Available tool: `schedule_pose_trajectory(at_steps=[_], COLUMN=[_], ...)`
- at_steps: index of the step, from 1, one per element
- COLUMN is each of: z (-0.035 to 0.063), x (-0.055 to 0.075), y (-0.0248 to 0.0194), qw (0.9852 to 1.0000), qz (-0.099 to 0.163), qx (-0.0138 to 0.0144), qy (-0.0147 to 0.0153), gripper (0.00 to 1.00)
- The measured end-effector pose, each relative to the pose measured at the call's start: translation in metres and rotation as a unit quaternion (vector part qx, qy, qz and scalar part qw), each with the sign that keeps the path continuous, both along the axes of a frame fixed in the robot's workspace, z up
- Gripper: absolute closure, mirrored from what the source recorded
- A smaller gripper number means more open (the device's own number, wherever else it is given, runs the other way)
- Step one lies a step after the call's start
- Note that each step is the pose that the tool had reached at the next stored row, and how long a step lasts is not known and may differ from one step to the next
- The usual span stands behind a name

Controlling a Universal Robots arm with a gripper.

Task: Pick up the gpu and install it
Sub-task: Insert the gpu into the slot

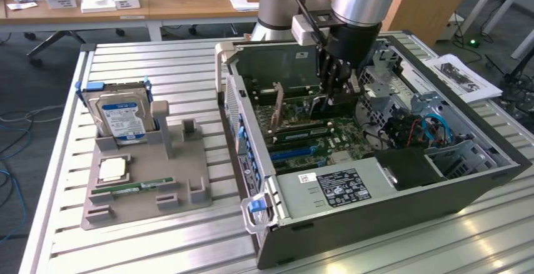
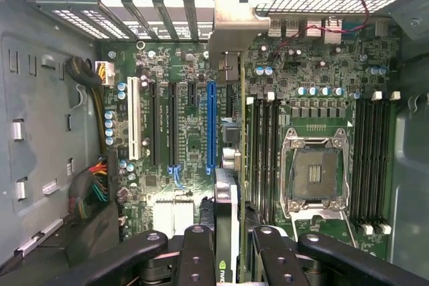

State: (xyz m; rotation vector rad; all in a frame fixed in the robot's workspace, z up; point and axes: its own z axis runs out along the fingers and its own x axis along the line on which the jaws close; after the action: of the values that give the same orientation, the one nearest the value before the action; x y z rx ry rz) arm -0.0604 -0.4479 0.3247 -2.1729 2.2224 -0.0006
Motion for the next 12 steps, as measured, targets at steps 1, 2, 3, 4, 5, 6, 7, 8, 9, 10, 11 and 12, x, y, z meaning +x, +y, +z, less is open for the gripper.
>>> schedule_pose_trajectory(at_steps=[1, 2, 3, 4, 5, 6, 7, 8, 9, 10, 11, 12], z=[0.0000, -0.0001, -0.0002, -0.0004, -0.0005, -0.0007, -0.0008, -0.0012, -0.0017, -0.0021, -0.0027, -0.0034], x=[0.0000, 0.0000, -0.0004, -0.0011, -0.0021, -0.0030, -0.0038, -0.0043, -0.0044, -0.0045, -0.0046, -0.0046], y=[0.0000, 0.0000, 0.0000, 0.0000, 0.0000, 0.0000, 0.0000, 0.0000, -0.0001, -0.0003, -0.0008, -0.0013], qw=[1.0000, 1.0000, 1.0000, 1.0000, 1.0000, 1.0000, 1.0000, 1.0000, 1.0000, 1.0000, 1.0000, 1.0000], qz=[0.000, 0.000, 0.000, 0.000, 0.000, 0.000, 0.000, 0.000, 0.000, 0.000, 0.000, 0.000], qx=[0.0000, 0.0001, 0.0002, 0.0002, 0.0002, 0.0002, 0.0001, 0.0001, 0.0002, 0.0001, 0.0000, 0.0000], qy=[0.0000, 0.0000, -0.0001, -0.0001, -0.0001, -0.0001, -0.0001, 0.0000, -0.0001, 0.0000, 0.0001, 0.0001], gripper=[0.73, 0.73, 0.73, 0.73, 0.73, 0.73, 0.73, 0.73, 0.73, 0.73, 0.73, 0.73])
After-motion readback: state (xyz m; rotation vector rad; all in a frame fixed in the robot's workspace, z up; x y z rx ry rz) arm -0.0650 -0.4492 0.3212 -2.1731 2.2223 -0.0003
